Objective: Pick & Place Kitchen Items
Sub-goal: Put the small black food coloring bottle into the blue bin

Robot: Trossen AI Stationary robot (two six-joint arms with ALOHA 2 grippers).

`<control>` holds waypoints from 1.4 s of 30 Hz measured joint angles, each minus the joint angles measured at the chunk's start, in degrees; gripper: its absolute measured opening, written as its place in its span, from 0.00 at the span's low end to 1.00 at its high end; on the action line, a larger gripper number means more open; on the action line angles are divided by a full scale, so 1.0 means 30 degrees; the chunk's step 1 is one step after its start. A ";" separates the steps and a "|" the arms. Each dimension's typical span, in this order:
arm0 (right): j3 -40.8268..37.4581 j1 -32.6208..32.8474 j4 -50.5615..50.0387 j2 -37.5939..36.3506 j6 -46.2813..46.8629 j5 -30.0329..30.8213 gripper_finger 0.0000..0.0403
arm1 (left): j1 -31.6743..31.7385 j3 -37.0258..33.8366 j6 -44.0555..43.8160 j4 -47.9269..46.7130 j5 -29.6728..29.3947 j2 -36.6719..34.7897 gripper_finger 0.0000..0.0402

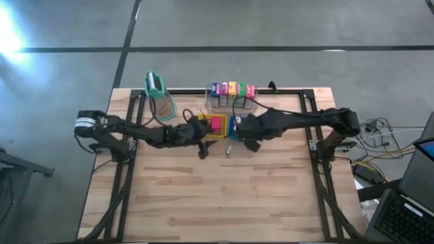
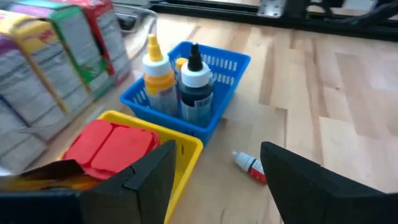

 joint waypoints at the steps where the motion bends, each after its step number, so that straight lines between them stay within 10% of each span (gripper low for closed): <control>1: -0.0157 0.0142 -0.0300 -0.0332 0.0168 0.0189 0.20 | -0.0356 0.0111 -0.0108 -0.0194 -0.0777 -0.0004 0.60; 8: -0.1932 0.0917 -0.0178 -0.3850 0.0395 0.0882 0.14 | -0.4090 0.1245 -0.1408 -0.1117 -0.7304 -0.0011 0.60; 18: -0.5581 0.0988 0.3134 -1.0238 -0.0466 0.1553 0.13 | -0.6974 0.2506 -0.5378 -0.1347 -1.1449 0.1528 0.60; 30: -0.9266 0.0983 0.7834 -1.5684 -0.2099 0.1558 0.21 | -0.7339 0.5817 -0.9077 -0.2911 -1.2053 0.6028 0.60; 42: -0.9965 0.0983 0.8998 -1.5762 -0.3123 0.1543 0.27 | -0.7007 1.0982 -1.0899 -0.8168 -1.2906 1.0128 0.60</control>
